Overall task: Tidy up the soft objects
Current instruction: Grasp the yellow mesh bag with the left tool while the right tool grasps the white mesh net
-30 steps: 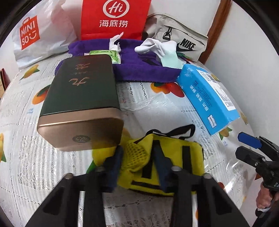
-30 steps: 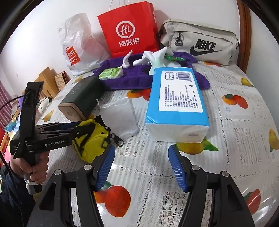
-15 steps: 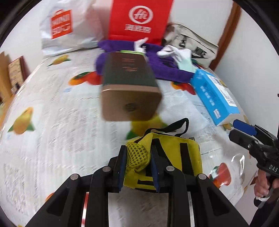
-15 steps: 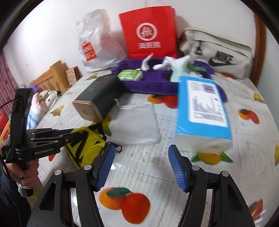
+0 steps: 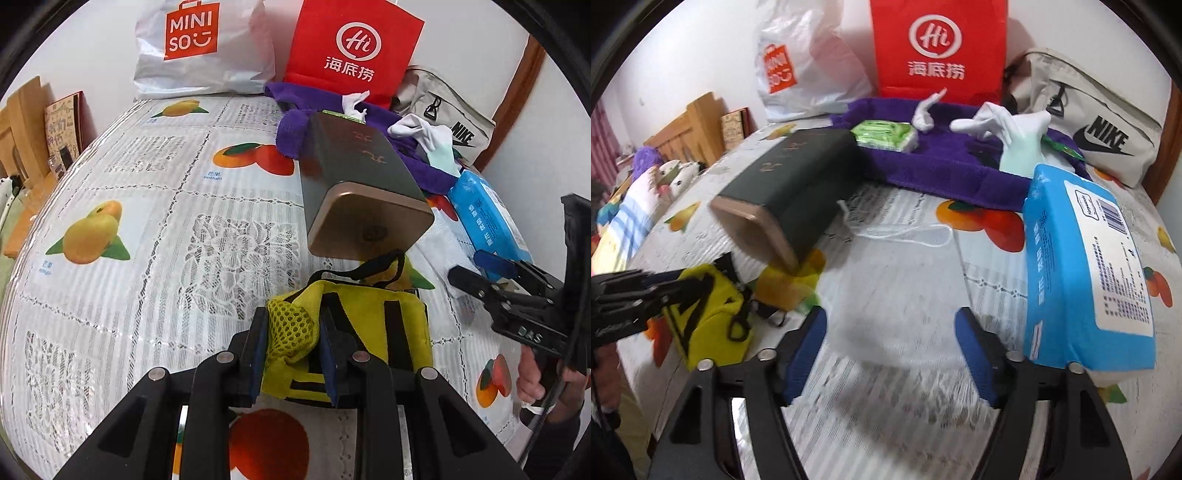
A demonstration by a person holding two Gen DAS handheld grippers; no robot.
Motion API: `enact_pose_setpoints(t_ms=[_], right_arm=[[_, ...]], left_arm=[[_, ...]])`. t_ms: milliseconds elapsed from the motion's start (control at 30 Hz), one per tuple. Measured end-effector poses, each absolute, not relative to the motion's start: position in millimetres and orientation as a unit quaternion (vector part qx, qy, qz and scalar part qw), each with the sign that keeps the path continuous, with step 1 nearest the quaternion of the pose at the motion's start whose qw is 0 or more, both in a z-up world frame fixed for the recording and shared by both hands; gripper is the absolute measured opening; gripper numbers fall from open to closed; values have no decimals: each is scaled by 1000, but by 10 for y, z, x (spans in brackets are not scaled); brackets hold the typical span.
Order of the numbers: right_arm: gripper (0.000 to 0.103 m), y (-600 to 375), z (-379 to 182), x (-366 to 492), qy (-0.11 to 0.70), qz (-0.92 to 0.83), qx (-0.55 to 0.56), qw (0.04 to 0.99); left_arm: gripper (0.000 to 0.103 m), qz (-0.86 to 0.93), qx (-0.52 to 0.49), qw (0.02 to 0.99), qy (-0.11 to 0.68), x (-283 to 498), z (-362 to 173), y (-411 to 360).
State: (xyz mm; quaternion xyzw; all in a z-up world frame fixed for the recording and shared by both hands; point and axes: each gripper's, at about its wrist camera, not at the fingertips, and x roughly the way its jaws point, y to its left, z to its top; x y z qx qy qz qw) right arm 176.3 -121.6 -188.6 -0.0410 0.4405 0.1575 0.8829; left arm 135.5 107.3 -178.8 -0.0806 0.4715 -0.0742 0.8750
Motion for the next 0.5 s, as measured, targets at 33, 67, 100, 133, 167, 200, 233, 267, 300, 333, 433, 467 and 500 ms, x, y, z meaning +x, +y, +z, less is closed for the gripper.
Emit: enact_pose_setpoints(t_ms=[33, 67, 100, 133, 167, 200, 233, 267, 300, 333, 433, 467, 500], right_arm=[[75, -1201, -1886, 1786, 438, 148, -42, 886], [81, -1173, -1884, 1793, 435, 146, -42, 887], [83, -1138, -1877, 1798, 431, 148, -44, 889], [86, -1099, -1873, 1798, 429, 148, -48, 890], [86, -1047, -1874, 1798, 427, 145, -57, 891], [86, -1008, -1882, 1802, 426, 143, -66, 891], [86, -965, -1905, 1807, 427, 141, -77, 890], [86, -931, -1949, 1822, 431, 131, -90, 888], [85, -926, -1991, 1837, 436, 117, -98, 887], [84, -950, -2030, 1839, 437, 110, -89, 888], [73, -1072, -2041, 1818, 439, 110, -38, 891], [60, -1087, -2033, 1806, 437, 105, -41, 892], [53, -1110, -2021, 1791, 435, 107, -42, 893]], left_arm=[[25, -76, -84, 875, 472, 1361, -1790, 1080], [25, -79, -91, 874, 472, 1375, -1797, 1098], [25, -81, -96, 873, 472, 1373, -1799, 1112], [25, -84, -99, 872, 471, 1379, -1801, 1124], [25, -86, -102, 872, 471, 1379, -1802, 1132], [25, -87, -105, 872, 471, 1378, -1804, 1141], [25, -89, -106, 871, 471, 1378, -1807, 1148], [25, -91, -107, 871, 471, 1377, -1811, 1156], [25, -92, -109, 871, 470, 1376, -1813, 1160], [26, -93, -109, 871, 470, 1372, -1814, 1173], [26, -92, -108, 871, 471, 1370, -1816, 1169], [26, -91, -106, 871, 471, 1372, -1813, 1164], [26, -91, -106, 871, 471, 1374, -1817, 1169]])
